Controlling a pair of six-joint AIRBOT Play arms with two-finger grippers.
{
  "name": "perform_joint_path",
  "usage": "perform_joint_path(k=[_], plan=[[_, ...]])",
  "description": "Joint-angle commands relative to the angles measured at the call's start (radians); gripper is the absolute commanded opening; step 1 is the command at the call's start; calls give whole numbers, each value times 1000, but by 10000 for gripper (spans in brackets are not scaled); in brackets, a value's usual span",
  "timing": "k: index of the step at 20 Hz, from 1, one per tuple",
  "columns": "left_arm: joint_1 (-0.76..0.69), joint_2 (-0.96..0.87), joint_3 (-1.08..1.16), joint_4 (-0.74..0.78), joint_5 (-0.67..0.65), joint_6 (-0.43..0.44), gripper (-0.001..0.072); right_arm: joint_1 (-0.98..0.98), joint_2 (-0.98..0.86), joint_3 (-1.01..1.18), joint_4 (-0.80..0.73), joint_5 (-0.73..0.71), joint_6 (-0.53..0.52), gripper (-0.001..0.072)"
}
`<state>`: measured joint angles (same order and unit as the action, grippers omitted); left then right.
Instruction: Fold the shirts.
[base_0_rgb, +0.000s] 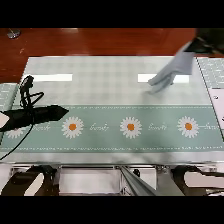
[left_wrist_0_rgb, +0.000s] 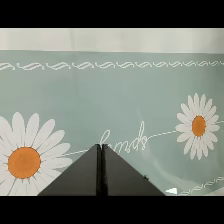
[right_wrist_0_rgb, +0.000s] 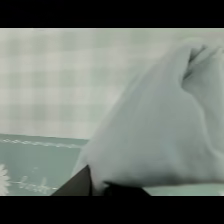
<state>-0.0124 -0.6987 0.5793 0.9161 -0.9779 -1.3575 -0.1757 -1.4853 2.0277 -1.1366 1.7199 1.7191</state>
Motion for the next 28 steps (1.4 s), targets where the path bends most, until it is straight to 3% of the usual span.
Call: perform_joint_path(k=[1, 7, 9, 12, 13, 14, 15, 18, 20, 21, 22, 23, 25, 28], plan=[[0, -1, 0, 0, 3, 2, 23, -200, 73, -44, -124, 136, -21, 24], [0, -1, 0, 0, 9, 2, 23, -478, 306, -453, -386, 136, -101, 24], [0, -1, 0, 0, 21, 1, 24, -584, 390, -604, -500, 122, -79, 24], [0, -1, 0, 1, 21, 2, 23, -716, 513, -821, -538, 56, -26, 28], [0, -1, 0, 1, 21, 2, 23, -741, 547, -885, -586, 36, 31, 121], [0, -2, 0, 1, 21, 2, 23, -754, 571, -933, -662, 31, 90, 443], [0, -6, 0, 0, 21, -4, 24, -753, 582, -961, -706, 26, 93, 623], [3, -42, 5, 4, 53, -3, 24, -730, 582, -923, -646, -32, 80, 621], [43, -103, 64, 8, 56, 3, 24, -682, 581, -834, -553, -149, 44, 594], [69, -150, 133, 8, 42, 3, 24, -649, 572, -775, -480, -214, 32, 440], [88, -198, 220, 8, 19, 5, 24, -598, 555, -708, -373, -278, -6, 170], [93, -251, 327, 1, -15, 18, 24, -531, 534, -648, -238, -342, -60, 27], [70, -364, 585, -27, -99, 29, 23, -352, 487, -564, -38, -442, -90, 27], [-45, -466, 859, 3, -151, 37, 23, -6, 430, -554, -50, -518, -91, 28]])
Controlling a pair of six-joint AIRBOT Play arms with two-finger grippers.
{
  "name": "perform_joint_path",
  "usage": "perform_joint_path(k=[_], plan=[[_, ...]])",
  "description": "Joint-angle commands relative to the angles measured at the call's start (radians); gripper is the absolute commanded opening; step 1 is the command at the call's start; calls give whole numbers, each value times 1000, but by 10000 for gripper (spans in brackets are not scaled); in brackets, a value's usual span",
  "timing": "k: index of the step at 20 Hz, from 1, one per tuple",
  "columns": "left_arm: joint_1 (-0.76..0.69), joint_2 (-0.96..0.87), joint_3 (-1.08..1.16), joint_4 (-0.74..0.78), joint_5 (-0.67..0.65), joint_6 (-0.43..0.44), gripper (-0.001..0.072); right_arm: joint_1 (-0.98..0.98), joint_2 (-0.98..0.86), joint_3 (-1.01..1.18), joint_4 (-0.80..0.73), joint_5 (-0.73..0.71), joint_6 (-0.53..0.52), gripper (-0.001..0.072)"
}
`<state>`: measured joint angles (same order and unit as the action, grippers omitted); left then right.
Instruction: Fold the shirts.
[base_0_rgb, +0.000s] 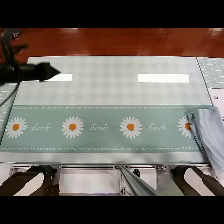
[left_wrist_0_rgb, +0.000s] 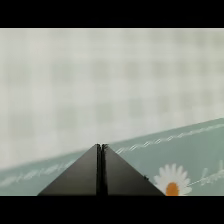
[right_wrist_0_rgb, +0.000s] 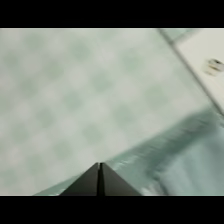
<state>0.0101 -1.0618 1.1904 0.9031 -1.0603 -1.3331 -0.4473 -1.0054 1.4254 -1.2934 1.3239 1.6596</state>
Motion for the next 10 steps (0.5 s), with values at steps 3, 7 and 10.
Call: perform_joint_path(k=[3, 7, 10], plan=[[-188, -109, 222, 211, -48, -43, 22, 593, -145, -56, -121, -132, -10, 28], [-208, -110, -89, 425, 26, -187, 23, 737, -301, -307, -291, -201, 193, 27], [-172, -111, -184, 426, 29, -187, 23, 728, -357, -325, -322, -223, 214, 27]])
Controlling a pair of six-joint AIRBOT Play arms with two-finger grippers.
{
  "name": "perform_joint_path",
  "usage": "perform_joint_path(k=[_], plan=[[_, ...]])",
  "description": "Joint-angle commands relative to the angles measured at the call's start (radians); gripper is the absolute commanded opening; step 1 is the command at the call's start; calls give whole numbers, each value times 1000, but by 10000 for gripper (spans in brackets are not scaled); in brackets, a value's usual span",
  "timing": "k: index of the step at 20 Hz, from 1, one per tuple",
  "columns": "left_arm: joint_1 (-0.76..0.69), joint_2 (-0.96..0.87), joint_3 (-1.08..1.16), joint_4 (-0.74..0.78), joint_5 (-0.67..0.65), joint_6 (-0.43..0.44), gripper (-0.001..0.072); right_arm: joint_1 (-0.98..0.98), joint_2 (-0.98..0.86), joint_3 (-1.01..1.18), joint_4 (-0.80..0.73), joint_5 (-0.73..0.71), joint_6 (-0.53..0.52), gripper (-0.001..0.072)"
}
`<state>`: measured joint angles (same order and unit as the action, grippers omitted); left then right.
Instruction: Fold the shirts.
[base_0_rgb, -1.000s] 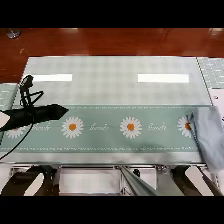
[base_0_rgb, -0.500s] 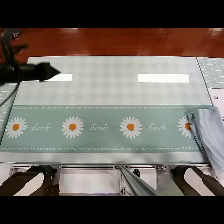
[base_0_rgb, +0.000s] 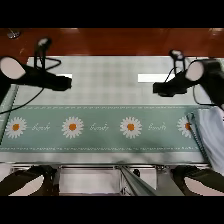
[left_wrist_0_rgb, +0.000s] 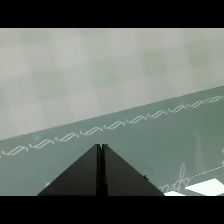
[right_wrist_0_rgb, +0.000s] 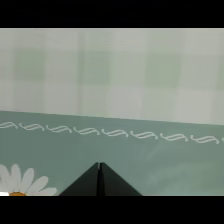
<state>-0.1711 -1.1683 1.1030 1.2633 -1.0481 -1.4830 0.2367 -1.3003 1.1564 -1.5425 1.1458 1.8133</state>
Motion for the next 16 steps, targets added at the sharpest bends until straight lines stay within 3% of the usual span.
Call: perform_joint_path(k=[1, 16], plan=[[13, -3, -97, 66, 19, -36, 24, 43, -59, -56, -93, -74, 61, 27], [13, -11, -92, 64, 12, -22, 24, 43, -44, -56, -98, -100, 60, 27]])
